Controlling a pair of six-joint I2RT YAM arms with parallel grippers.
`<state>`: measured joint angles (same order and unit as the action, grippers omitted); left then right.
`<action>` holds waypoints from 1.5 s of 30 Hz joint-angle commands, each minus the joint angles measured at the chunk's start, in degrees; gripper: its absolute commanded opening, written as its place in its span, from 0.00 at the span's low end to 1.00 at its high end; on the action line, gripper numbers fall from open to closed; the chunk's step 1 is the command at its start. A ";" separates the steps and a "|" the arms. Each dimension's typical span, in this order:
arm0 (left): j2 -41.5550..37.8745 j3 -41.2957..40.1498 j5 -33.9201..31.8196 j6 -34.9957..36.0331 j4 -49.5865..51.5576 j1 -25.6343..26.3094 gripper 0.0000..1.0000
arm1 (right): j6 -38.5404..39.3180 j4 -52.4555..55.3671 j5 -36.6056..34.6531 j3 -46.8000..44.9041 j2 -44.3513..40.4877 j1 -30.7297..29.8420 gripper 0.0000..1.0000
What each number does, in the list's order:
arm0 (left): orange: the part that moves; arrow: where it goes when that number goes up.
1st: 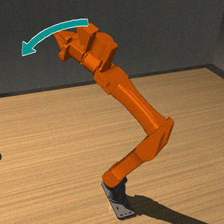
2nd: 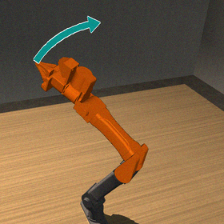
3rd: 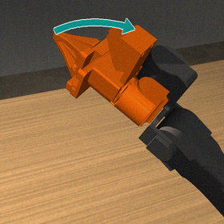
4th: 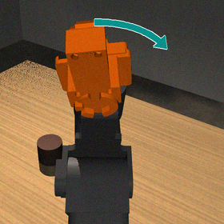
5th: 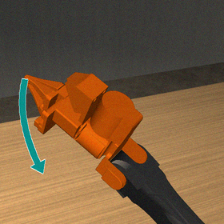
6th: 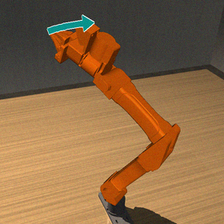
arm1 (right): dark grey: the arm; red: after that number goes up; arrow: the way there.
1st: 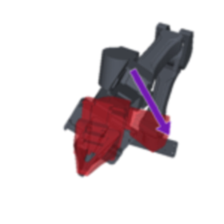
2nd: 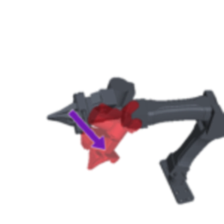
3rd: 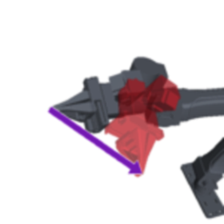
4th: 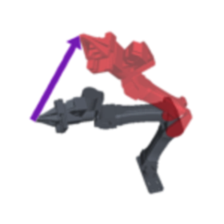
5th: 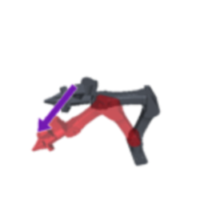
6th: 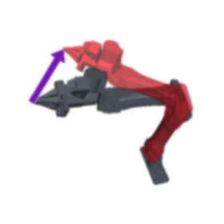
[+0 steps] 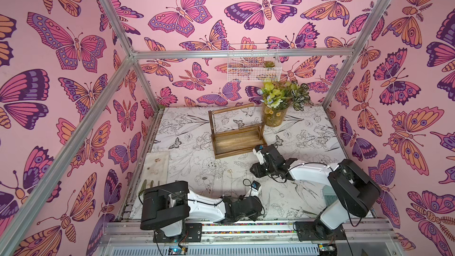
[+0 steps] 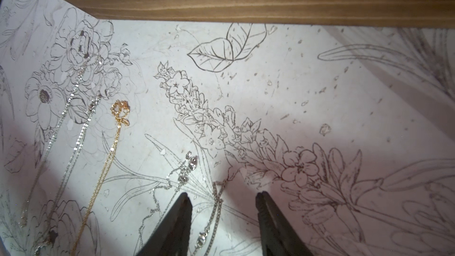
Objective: Take the necklace off the jewelry display stand
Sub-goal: Place the necklace at the center of the board, then take off the necklace from the stand.
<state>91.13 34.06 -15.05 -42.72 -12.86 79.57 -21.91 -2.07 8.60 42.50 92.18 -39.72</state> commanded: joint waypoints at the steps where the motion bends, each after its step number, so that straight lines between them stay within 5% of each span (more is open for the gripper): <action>1: -0.77 -0.82 -0.37 -0.61 6.44 0.30 0.53 | 1.23 2.03 -0.81 1.34 -3.71 0.53 0.50; 13: -8.88 0.62 -3.86 0.89 14.83 0.32 0.73 | 1.97 10.59 -1.92 4.83 -9.56 0.81 0.70; 23: -22.42 2.29 -6.44 4.90 25.35 -4.85 0.85 | 2.73 13.94 0.20 14.80 -11.30 1.32 0.73; 45: -42.76 3.39 4.18 8.49 42.87 -25.64 0.91 | 2.22 -7.83 11.63 38.29 11.90 0.75 0.72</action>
<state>50.09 37.17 -12.99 -34.92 25.41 55.31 -19.66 -5.43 18.02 76.86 101.71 -38.72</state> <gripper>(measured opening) 0.910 0.717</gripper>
